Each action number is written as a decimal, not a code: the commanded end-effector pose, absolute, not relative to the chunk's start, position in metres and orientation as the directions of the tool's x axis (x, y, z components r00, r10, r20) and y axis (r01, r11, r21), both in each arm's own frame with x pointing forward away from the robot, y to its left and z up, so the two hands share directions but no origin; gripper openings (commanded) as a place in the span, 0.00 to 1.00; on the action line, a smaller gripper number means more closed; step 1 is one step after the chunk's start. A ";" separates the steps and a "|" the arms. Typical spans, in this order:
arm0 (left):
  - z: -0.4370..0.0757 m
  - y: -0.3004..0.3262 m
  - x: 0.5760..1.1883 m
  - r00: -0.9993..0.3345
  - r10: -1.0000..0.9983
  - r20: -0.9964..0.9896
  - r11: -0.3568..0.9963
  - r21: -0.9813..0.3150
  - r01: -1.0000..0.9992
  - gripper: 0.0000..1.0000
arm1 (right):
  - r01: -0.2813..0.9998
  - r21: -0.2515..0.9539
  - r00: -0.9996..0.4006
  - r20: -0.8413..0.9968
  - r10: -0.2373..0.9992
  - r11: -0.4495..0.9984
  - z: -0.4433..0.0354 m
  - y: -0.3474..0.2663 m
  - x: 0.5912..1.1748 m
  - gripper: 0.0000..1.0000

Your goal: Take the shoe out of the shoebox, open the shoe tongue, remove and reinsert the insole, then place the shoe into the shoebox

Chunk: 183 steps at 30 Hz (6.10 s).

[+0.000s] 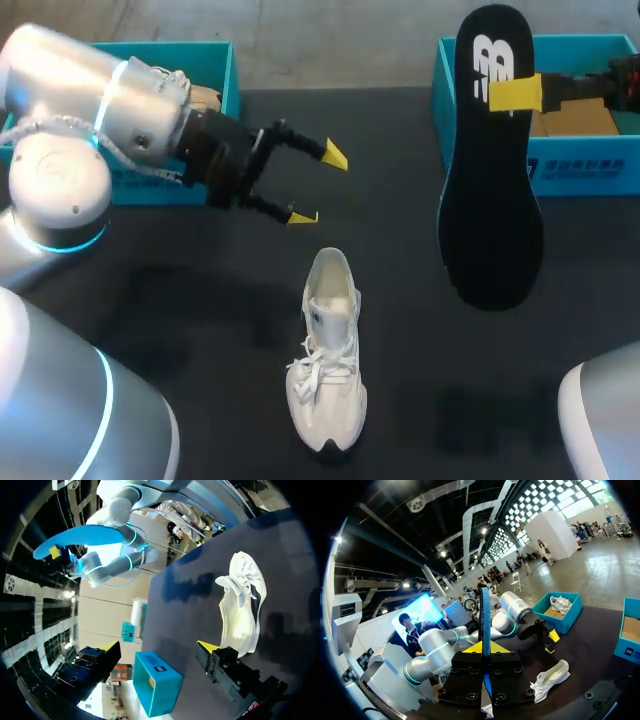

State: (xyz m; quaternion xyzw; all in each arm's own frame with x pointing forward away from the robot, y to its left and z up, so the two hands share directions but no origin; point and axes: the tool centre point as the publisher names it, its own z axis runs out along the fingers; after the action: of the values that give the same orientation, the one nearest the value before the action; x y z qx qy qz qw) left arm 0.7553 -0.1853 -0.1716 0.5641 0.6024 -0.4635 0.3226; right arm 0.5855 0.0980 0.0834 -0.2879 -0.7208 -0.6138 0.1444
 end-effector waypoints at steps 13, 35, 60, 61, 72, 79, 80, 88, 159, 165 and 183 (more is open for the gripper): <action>-0.167 -0.175 0.778 -0.126 0.108 -0.986 -0.099 -0.136 0.986 1.00 | 0.595 0.799 -0.792 0.563 0.238 0.088 0.085 0.100 0.589 0.00; -0.156 -0.173 0.793 -0.100 0.029 -0.995 -0.091 -0.102 0.991 1.00 | 0.595 0.799 -0.792 0.563 0.238 0.088 0.085 0.100 0.589 0.00; -0.156 -0.173 0.793 -0.100 0.029 -0.995 -0.091 -0.102 0.991 1.00 | 0.901 0.414 -0.428 0.897 0.109 0.129 0.049 0.108 0.734 0.00; -0.156 -0.173 0.793 -0.100 0.029 -0.995 -0.091 -0.102 0.991 1.00 | 0.910 0.392 -0.407 0.906 0.114 0.132 0.045 0.107 0.738 0.00; -0.156 -0.173 0.793 -0.100 0.029 -0.995 -0.091 -0.102 0.991 1.00 | 0.959 0.255 -0.275 0.945 0.176 0.124 0.017 0.098 0.764 0.00; -0.156 -0.173 0.793 -0.100 0.029 -0.995 -0.091 -0.102 0.991 1.00 | 0.959 0.255 -0.275 0.945 0.176 0.124 0.017 0.098 0.764 0.00; -0.156 -0.173 0.793 -0.100 0.029 -0.995 -0.091 -0.102 0.991 1.00 | 0.959 0.255 -0.275 0.945 0.176 0.124 0.017 0.098 0.764 0.00; -0.156 -0.173 0.793 -0.100 0.029 -0.995 -0.091 -0.102 0.991 1.00 | 0.959 0.255 -0.275 0.945 0.176 0.124 0.017 0.098 0.764 0.00; -0.156 -0.173 0.793 -0.100 0.029 -0.995 -0.091 -0.102 0.991 1.00 | 0.993 -0.105 0.114 0.962 0.249 -0.048 -0.080 0.140 0.880 0.00; -0.156 -0.173 0.793 -0.100 0.029 -0.995 -0.091 -0.102 0.991 1.00 | 0.984 -0.161 0.173 0.956 0.237 -0.071 -0.097 0.144 0.886 0.00; -0.156 -0.173 0.793 -0.100 0.029 -0.995 -0.091 -0.102 0.991 1.00 | 0.954 -0.286 0.301 0.923 0.240 -0.093 -0.112 0.146 0.888 0.00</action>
State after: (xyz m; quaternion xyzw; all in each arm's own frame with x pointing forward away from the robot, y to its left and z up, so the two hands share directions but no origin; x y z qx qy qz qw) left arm 0.7928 -0.1715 -0.1547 0.5030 0.5080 -0.5413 0.4426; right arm 0.8867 0.1452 -0.1124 -0.6413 -0.4633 -0.3682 0.4885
